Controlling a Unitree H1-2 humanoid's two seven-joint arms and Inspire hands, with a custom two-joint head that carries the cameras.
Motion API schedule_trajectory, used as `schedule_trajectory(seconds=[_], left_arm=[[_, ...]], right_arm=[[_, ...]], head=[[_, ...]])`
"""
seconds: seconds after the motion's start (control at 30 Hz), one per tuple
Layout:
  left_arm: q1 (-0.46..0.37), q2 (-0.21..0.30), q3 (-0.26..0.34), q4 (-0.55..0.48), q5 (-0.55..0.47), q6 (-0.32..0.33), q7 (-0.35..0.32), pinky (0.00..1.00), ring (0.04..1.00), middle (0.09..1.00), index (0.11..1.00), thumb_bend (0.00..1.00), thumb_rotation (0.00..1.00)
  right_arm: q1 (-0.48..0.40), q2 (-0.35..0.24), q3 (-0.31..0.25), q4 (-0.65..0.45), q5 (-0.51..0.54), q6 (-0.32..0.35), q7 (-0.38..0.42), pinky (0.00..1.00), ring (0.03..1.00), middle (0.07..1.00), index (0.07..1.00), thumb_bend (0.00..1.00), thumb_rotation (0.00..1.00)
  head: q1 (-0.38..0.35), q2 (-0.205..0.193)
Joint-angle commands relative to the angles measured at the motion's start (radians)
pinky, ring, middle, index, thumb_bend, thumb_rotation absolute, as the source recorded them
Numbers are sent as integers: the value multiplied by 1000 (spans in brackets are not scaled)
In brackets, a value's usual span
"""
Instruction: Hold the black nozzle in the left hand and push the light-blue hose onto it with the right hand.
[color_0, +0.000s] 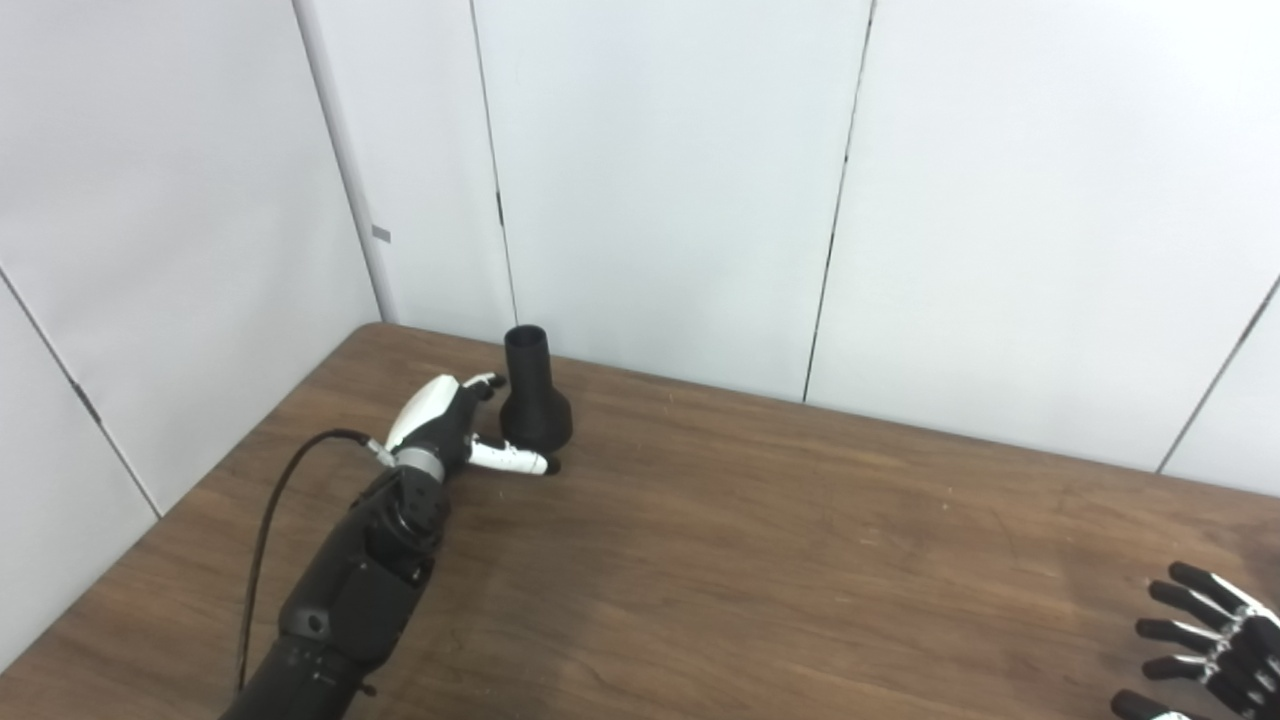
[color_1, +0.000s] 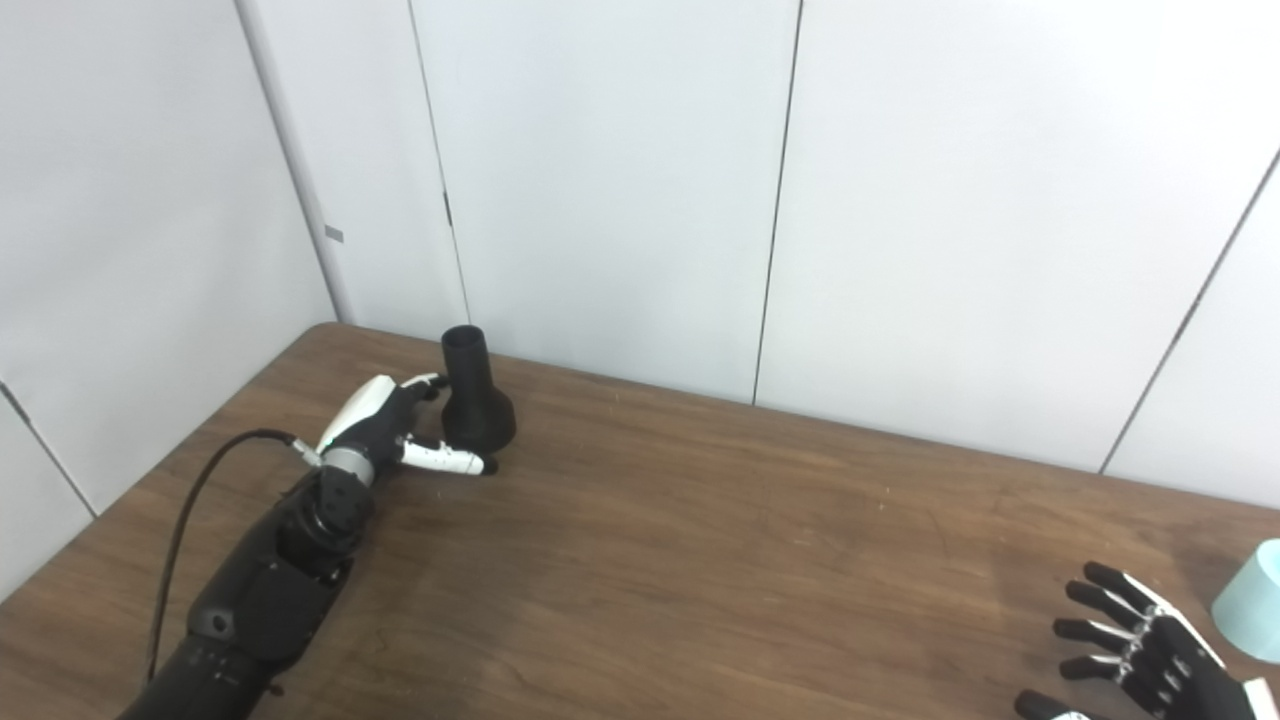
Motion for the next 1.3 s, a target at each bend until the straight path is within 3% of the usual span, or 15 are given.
schedule_trajectory(seconds=[0.0,1.27], left_arm=[[-47,22,5,1,-10,-39,32,1000,1000,905,816,988,284],[-124,-18,-36,150,-75,-111,106,1000,1000,814,784,947,217]], right_arm=[[-17,-17,-13,-42,15,-12,2,520,668,769,792,737,115],[13,-16,-24,-120,44,61,1,505,641,754,782,761,135]], head=[[-1,2],[-28,32]])
